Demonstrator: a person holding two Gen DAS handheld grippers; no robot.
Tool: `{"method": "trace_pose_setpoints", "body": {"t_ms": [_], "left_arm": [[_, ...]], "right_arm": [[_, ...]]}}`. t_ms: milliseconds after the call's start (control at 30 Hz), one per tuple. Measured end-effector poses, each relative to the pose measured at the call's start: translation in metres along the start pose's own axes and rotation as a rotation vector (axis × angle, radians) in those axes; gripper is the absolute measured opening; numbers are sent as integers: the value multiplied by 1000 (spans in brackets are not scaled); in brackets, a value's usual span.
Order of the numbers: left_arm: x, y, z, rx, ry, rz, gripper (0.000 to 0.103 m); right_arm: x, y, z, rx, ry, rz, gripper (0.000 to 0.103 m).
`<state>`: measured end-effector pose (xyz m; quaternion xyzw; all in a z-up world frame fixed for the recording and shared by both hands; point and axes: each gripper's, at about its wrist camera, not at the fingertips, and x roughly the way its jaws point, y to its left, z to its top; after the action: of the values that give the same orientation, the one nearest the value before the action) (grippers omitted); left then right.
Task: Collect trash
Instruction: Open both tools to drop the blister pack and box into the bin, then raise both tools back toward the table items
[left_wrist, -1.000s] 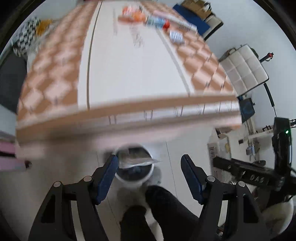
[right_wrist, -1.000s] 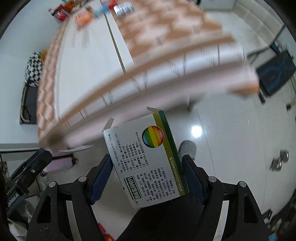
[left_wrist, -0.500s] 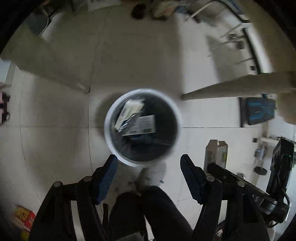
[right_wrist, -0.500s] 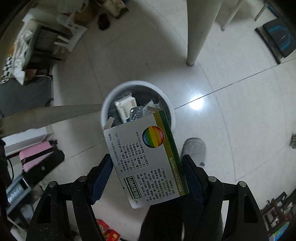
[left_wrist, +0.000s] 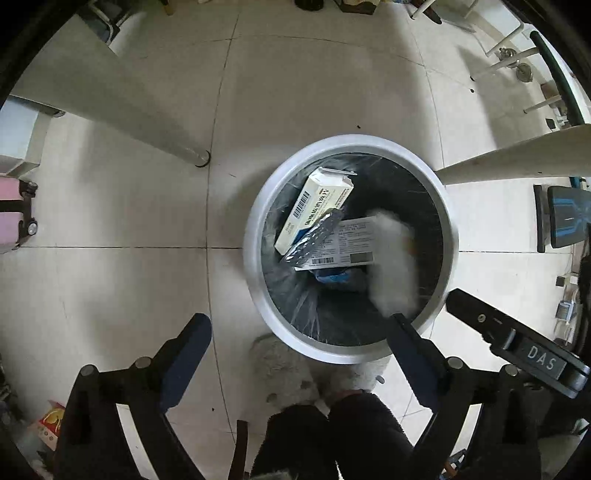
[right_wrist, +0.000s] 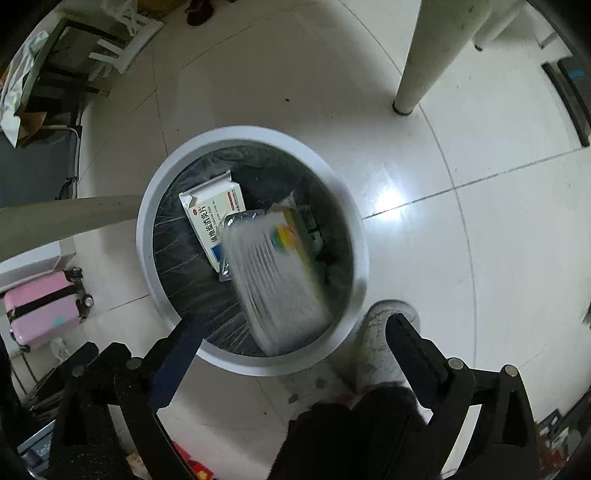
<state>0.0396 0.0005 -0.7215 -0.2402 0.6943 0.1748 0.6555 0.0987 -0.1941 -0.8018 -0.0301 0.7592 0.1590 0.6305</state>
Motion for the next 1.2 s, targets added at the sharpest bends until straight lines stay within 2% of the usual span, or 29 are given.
{"method": "trace_pose_setpoints", "body": {"t_ms": [233,500,933,1200], "left_arm": [[-45,-6,-11,13,-59,51,97],[-112,-16,-38,11,-107,74,97],[-250,-18,-89,-8,-167,75,97],[-334,-20,-110,4,-229,72,97]], "right_arm": [[-53,11,-9,-76,-36,-61,100],[-141,27,-41,-141,-86,-104,100],[-309,59,-113,-208,-148,-81,100],[-405,78,-150,-213,-193,-26,100]]}}
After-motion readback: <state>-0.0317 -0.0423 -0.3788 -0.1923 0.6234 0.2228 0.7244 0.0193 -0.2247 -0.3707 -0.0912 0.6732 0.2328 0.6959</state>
